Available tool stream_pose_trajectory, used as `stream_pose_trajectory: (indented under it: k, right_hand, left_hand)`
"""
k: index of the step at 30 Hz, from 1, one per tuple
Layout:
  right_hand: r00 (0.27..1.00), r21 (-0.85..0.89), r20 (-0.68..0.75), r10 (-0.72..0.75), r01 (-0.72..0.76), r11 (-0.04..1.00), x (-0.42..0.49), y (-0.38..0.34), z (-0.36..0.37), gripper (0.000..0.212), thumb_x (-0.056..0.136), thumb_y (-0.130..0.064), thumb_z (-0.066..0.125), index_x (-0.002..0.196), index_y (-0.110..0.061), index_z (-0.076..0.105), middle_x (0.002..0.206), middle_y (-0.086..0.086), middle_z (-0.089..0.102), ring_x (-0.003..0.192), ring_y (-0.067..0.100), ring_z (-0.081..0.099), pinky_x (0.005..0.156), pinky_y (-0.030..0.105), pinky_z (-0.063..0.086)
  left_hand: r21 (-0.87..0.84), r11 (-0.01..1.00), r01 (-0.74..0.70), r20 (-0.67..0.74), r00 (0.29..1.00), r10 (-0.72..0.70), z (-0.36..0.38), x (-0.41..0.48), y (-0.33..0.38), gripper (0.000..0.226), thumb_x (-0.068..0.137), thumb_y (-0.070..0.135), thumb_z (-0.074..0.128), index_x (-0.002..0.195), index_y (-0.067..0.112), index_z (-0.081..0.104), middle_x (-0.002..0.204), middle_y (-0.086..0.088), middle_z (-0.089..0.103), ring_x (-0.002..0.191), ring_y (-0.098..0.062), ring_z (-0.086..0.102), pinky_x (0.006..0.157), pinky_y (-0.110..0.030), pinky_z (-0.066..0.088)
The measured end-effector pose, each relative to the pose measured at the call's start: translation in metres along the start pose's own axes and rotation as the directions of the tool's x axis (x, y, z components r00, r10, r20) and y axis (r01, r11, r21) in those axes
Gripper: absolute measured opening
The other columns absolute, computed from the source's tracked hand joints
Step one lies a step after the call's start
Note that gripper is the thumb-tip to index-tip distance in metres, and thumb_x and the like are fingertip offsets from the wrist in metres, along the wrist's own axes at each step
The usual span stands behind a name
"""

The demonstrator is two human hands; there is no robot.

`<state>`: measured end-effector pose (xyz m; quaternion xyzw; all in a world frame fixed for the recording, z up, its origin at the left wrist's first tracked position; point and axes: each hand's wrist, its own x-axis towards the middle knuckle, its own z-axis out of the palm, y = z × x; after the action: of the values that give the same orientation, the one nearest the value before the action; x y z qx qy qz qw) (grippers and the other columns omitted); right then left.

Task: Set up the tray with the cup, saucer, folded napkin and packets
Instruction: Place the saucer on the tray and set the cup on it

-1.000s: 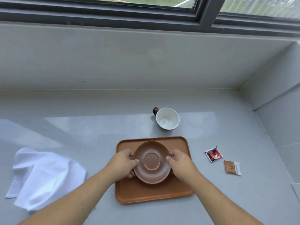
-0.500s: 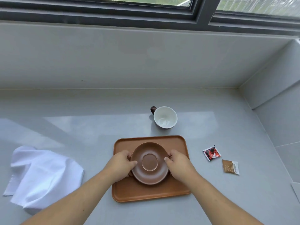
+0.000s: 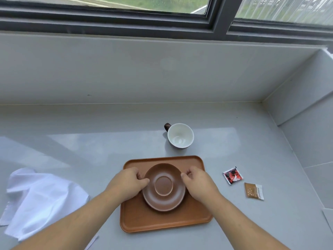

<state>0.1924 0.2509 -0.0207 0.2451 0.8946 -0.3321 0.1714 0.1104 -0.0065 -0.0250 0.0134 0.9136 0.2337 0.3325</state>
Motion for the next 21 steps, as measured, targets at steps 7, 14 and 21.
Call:
stream_pose_trajectory:
  k: [7, 14, 21]
  right_hand:
    - [0.990, 0.331, -0.107, 0.089, -0.049, 0.942, 0.048, -0.030, -0.051, 0.027, 0.095, -0.044, 0.052, 0.117, -0.028, 0.056, 0.078, -0.001, 0.074, 0.072, 0.018, 0.070, 0.077, 0.039, 0.059]
    - [0.993, 0.328, -0.014, 0.119, -0.107, 0.938, 0.085, -0.038, -0.055, 0.041, 0.092, -0.039, 0.051, 0.131, -0.025, 0.050, 0.096, 0.004, 0.075, 0.090, 0.028, 0.071, 0.086, 0.046, 0.058]
    - [0.991, 0.374, 0.066, 0.120, -0.136, 0.917, 0.097, -0.034, -0.046, 0.028, 0.089, -0.030, 0.047, 0.114, -0.020, 0.055, 0.094, 0.006, 0.073, 0.065, 0.025, 0.074, 0.071, 0.044, 0.063]
  left_hand:
    - [0.139, 0.971, -0.195, -0.219, 0.950, 0.222, -0.065, 0.044, 0.079, 0.051, 0.090, 0.047, 0.069, 0.134, 0.029, 0.052, 0.127, 0.004, 0.068, 0.110, -0.023, 0.066, 0.084, -0.036, 0.049]
    - [0.328, 0.893, -0.307, -0.101, 0.929, 0.357, -0.070, 0.097, 0.132, 0.060, 0.099, 0.033, 0.058, 0.153, 0.042, 0.033, 0.150, -0.004, 0.054, 0.125, -0.031, 0.060, 0.096, -0.044, 0.053]
    - [0.391, 0.859, -0.330, -0.048, 0.925, 0.378, -0.052, 0.111, 0.136, 0.051, 0.098, 0.023, 0.056, 0.146, 0.035, 0.044, 0.133, -0.006, 0.064, 0.115, -0.031, 0.062, 0.090, -0.043, 0.055]
